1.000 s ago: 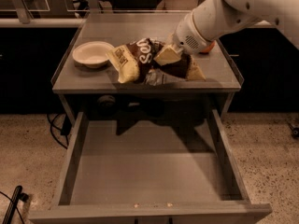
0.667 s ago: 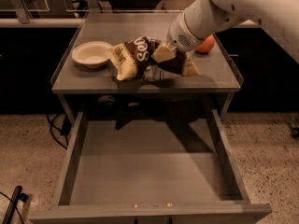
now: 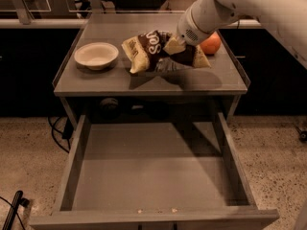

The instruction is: Pick brown chip bag from top drawer and place on counter

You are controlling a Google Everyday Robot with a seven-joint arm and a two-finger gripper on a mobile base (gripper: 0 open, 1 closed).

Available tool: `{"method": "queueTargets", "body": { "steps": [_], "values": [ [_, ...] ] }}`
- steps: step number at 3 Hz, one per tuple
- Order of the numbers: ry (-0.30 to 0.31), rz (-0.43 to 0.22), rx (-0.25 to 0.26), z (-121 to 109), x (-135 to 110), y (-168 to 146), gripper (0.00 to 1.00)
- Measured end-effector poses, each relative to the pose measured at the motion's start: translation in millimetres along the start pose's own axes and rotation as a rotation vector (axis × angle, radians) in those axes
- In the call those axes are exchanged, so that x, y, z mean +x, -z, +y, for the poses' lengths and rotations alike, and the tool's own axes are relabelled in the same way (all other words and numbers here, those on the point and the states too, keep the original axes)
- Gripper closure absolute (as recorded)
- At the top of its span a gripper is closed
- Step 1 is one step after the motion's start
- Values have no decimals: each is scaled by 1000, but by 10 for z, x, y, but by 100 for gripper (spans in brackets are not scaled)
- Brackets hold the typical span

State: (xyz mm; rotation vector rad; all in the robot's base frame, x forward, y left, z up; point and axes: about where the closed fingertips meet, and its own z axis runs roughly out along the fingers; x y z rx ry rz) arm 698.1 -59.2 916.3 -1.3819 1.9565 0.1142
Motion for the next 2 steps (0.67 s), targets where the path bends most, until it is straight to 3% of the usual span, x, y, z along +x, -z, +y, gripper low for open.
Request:
{"method": "queueTargets", "body": {
  "steps": [1,2],
  "values": [
    [-11,6,35,-149,98,-40,100],
    [-41,16,37,-165,305,-220,100]
  ]
}}
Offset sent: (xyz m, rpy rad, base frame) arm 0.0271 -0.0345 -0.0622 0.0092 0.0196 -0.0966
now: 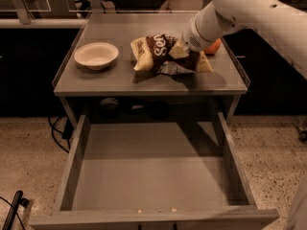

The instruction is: Pick brown chip bag from top drawer and place on counter

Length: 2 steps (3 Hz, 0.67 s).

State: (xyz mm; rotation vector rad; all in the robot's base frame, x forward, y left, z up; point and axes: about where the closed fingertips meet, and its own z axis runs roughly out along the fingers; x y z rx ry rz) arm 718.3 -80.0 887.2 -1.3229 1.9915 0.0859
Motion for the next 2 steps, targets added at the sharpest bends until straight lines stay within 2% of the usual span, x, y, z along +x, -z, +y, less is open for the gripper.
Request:
{"method": "queueTargets", "body": {
  "steps": [1,2],
  "values": [
    [-12,10,-14,36,95,-95,96],
    [-12,10,-14,36,95,-95,73]
  ]
}}
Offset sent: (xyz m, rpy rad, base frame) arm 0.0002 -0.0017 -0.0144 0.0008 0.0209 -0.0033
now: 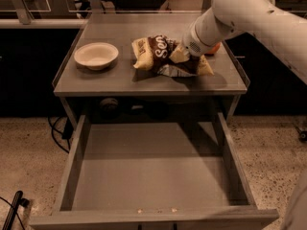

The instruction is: Pick brown chip bag from top drawer and place on counter

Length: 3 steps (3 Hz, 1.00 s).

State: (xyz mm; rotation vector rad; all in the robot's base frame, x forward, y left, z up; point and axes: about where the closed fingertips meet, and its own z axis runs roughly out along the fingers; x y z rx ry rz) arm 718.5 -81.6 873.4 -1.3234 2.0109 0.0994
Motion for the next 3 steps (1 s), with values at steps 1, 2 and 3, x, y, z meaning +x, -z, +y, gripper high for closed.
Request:
{"method": "queueTargets", "body": {
  "steps": [1,2,3],
  "values": [
    [0,0,0,0,0,0,51],
    [0,0,0,0,0,-1,26],
    [0,0,0,1,0,-1,3]
  ]
}}
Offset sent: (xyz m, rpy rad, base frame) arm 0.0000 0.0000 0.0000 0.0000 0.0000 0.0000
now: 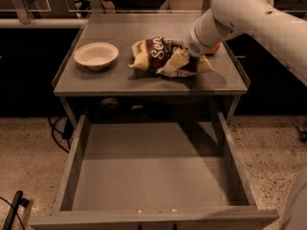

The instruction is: Pick brown chip bag from top drawer and place on counter

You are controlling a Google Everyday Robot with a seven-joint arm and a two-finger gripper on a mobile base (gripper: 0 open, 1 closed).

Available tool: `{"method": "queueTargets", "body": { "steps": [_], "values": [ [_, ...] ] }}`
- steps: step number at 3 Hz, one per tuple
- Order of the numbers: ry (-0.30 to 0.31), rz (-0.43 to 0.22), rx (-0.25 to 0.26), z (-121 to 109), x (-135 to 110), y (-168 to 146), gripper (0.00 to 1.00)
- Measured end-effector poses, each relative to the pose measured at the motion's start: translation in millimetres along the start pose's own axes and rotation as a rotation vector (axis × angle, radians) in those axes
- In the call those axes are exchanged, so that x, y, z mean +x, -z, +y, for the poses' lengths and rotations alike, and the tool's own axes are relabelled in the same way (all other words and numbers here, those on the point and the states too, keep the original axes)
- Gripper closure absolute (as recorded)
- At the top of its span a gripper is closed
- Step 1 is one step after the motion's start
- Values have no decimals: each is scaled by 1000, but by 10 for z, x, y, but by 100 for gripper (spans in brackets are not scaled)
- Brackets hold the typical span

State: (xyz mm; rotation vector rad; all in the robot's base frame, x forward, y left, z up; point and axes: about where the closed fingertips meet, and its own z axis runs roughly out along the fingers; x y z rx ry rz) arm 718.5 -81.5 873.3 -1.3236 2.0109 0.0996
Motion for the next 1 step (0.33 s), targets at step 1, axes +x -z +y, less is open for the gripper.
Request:
{"method": "queueTargets", "body": {
  "steps": [1],
  "values": [
    [0,0,0,0,0,0,0]
  ]
}}
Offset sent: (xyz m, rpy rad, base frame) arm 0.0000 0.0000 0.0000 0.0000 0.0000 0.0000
